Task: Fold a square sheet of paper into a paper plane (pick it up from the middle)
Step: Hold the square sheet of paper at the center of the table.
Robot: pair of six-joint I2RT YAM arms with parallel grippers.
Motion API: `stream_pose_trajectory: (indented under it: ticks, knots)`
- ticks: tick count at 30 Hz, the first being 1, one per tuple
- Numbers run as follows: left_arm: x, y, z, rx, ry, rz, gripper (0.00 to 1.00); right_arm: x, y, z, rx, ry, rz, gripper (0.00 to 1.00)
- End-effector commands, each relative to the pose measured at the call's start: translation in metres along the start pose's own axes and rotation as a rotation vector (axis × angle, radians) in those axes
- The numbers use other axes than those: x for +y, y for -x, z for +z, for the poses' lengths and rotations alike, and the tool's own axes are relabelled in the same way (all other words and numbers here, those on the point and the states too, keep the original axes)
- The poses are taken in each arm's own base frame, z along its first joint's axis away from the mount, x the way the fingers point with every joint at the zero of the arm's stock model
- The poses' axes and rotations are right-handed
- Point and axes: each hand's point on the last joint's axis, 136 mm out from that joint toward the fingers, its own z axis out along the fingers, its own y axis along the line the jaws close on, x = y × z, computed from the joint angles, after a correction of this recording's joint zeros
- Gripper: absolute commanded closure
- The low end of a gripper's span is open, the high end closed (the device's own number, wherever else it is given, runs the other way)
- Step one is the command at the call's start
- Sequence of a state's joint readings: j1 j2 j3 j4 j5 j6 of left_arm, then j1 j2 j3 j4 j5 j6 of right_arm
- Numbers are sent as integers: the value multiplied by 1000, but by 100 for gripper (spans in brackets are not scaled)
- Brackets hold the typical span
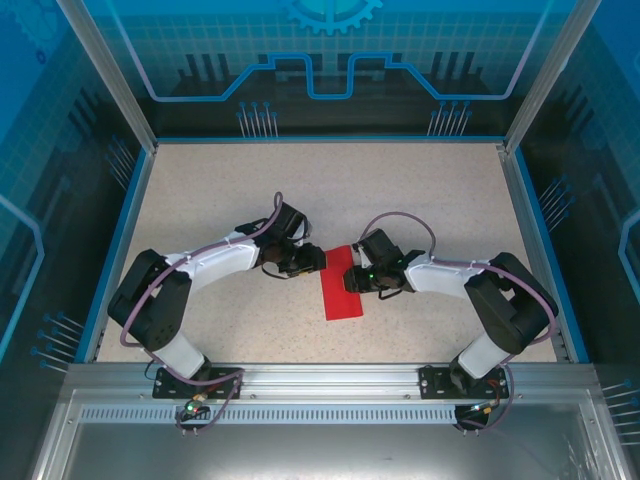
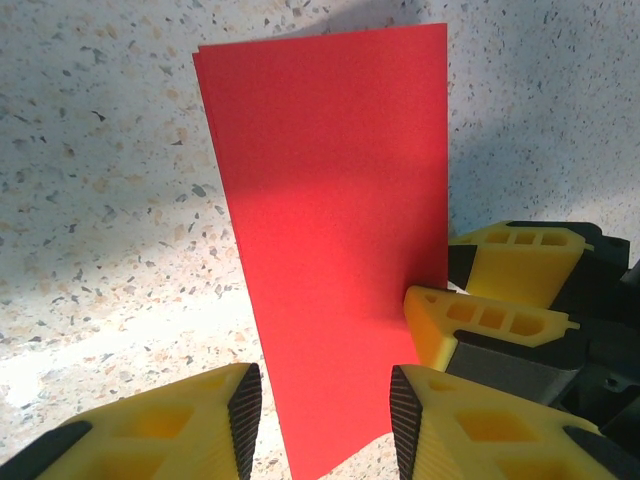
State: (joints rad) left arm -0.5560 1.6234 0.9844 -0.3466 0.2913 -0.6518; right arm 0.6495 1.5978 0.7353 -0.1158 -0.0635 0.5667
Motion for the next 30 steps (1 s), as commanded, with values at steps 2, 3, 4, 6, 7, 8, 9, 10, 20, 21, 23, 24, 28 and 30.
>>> stream_pose_trajectory:
  ticks: [2, 3, 4, 6, 7, 8, 9, 10, 20, 21, 23, 24, 28, 30]
  knots:
    - [10, -4, 5, 21, 20, -8, 58, 3, -5, 6, 30, -14, -27, 59]
    - [9, -5, 6, 23, 18, -7, 58, 3, -6, 6, 30, -13, -28, 59]
    - [10, -5, 6, 23, 19, -9, 58, 4, -6, 7, 32, -14, -31, 59]
    - [10, -5, 6, 23, 16, -11, 58, 5, -6, 7, 35, -15, -37, 59]
    - [10, -5, 7, 25, 16, -14, 58, 5, -7, 8, 36, -18, -38, 59]
    - [10, -5, 8, 26, 12, -15, 59, 3, -7, 9, 38, -21, -35, 59]
    - [10, -5, 9, 28, 9, -18, 59, 3, -8, 9, 40, -24, -34, 59]
    - [10, -5, 10, 28, 8, -20, 59, 2, -8, 9, 43, -27, -31, 59]
    - [11, -5, 14, 34, 6, -26, 60, 0, -9, 8, 46, -39, -56, 60]
    - [11, -6, 15, 37, 6, -25, 60, 0, -9, 9, 48, -41, -59, 60]
    - [11, -6, 15, 34, 8, -26, 60, 0, -9, 9, 49, -40, -63, 60]
    - [11, -5, 15, 33, 8, -28, 60, 0, -10, 9, 49, -38, -62, 60]
    - [11, -6, 15, 35, 7, -26, 60, 0, -9, 9, 47, -40, -61, 60]
    - [11, -6, 15, 37, 5, -28, 60, 1, -9, 10, 48, -38, -59, 60]
